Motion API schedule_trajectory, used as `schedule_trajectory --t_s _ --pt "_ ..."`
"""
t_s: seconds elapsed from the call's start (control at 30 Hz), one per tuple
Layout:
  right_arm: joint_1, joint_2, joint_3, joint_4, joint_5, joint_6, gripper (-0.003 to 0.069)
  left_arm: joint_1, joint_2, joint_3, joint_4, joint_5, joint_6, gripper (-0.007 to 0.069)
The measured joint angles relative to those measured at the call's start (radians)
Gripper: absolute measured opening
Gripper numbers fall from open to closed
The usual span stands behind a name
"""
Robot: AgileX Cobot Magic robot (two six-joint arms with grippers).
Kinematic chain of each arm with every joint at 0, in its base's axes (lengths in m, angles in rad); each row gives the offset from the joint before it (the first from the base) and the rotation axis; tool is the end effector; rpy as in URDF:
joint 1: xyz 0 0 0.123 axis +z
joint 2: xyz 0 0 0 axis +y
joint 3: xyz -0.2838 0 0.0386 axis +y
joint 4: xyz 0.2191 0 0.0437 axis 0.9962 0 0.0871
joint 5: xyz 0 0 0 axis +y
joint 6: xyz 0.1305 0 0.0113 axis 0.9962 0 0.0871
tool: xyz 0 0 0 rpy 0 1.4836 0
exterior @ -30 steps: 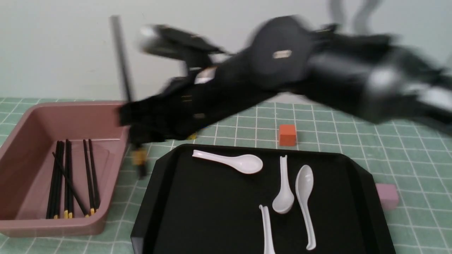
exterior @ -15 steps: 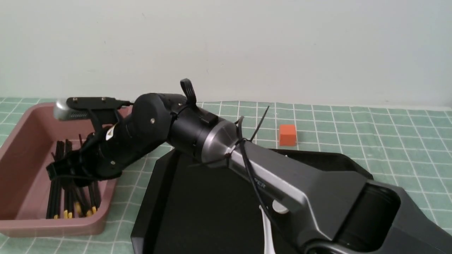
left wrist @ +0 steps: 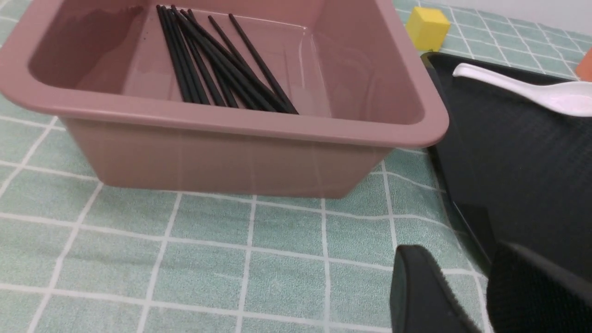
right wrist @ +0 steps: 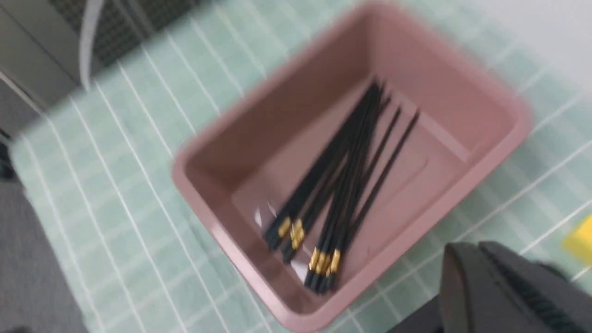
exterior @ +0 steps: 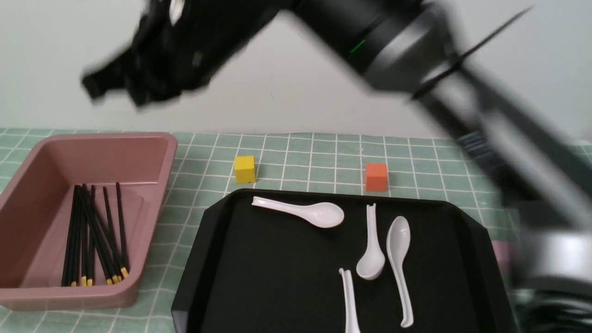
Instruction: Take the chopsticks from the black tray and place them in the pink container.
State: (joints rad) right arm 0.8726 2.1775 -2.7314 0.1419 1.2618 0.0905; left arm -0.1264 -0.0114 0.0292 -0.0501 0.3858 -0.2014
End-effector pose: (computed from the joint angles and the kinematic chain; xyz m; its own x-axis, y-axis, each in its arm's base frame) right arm 0.2839 0.3657 0.4113 -0.4798 -0.3659 -0.7975 -0.7725 0.6071 0.1862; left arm 0.0593 -0.0100 0.1574 -0.3341 -0.2048 -0.9200 0.0638 0.9690 -0.2388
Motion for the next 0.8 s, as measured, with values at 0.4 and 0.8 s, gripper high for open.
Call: schedule_trajectory --t_s 0.4,0.8 --pt "-0.001 -0.635 0.550 -0.035 0.007 -0.030 -0.0011 0.000 0.000 0.000 0.000 0.000 0.000 0.0238" --pt "-0.001 -1.456 1.659 -0.135 -0.432 0.041 -0.0006 0.000 0.000 0.000 0.000 0.000 0.000 0.0238"
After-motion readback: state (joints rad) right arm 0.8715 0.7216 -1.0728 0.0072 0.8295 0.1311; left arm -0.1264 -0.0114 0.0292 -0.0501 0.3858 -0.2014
